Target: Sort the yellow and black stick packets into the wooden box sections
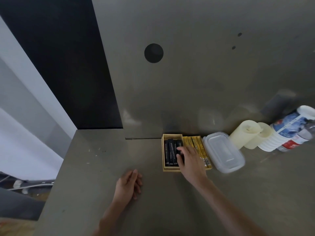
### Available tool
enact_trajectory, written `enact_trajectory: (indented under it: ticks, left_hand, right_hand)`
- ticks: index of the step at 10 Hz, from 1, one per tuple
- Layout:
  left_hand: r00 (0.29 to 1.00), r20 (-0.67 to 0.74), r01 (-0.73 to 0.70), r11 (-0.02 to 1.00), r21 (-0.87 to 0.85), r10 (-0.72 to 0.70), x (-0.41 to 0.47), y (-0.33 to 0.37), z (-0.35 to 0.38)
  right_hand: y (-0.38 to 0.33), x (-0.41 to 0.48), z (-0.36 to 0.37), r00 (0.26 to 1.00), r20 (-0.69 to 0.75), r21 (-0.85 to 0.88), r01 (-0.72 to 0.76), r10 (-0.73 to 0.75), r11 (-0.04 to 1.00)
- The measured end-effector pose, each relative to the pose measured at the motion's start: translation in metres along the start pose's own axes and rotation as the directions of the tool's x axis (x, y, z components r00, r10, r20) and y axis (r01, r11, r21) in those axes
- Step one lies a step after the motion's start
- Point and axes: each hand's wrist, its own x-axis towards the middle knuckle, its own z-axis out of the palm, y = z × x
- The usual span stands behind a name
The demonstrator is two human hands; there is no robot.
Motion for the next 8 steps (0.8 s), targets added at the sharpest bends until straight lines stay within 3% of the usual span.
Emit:
enact_trajectory:
  ticks: [1, 2, 4, 7, 8]
  left_hand:
    - [1.000, -0.006, 0.002, 1.000, -0.001, -0.002, -0.001, 0.000, 0.000]
    - [1.000, 0.002, 0.001, 1.000, 0.006, -0.001, -0.002, 0.002, 0.000]
    - [1.000, 0.003, 0.004, 1.000, -0.002, -0.004, -0.004, 0.005, 0.001]
    - [1.000, 0.005, -0.003, 0.999, 0.049, 0.003, -0.003, 0.004, -0.001]
    - [0.999, 0.018, -0.032, 0.987, 0.155, 0.030, -0.006, 0.014, 0.002]
  right_hand:
    - [-0.004, -0.006, 0.005, 0.989, -0.010, -0.115, 0.147, -0.149, 0.982]
    - [-0.009, -0.011, 0.011, 0.978, 0.093, -0.165, 0.198, -0.185, 0.966]
    - [-0.010, -0.018, 0.016, 0.964, 0.246, -0.160, 0.140, -0.098, 0.977]
    - [-0.010, -0.023, 0.008, 0.966, 0.241, -0.118, 0.122, -0.091, 0.986]
    - [-0.011, -0.022, -0.006, 0.966, 0.240, -0.052, 0.109, -0.094, 0.993]
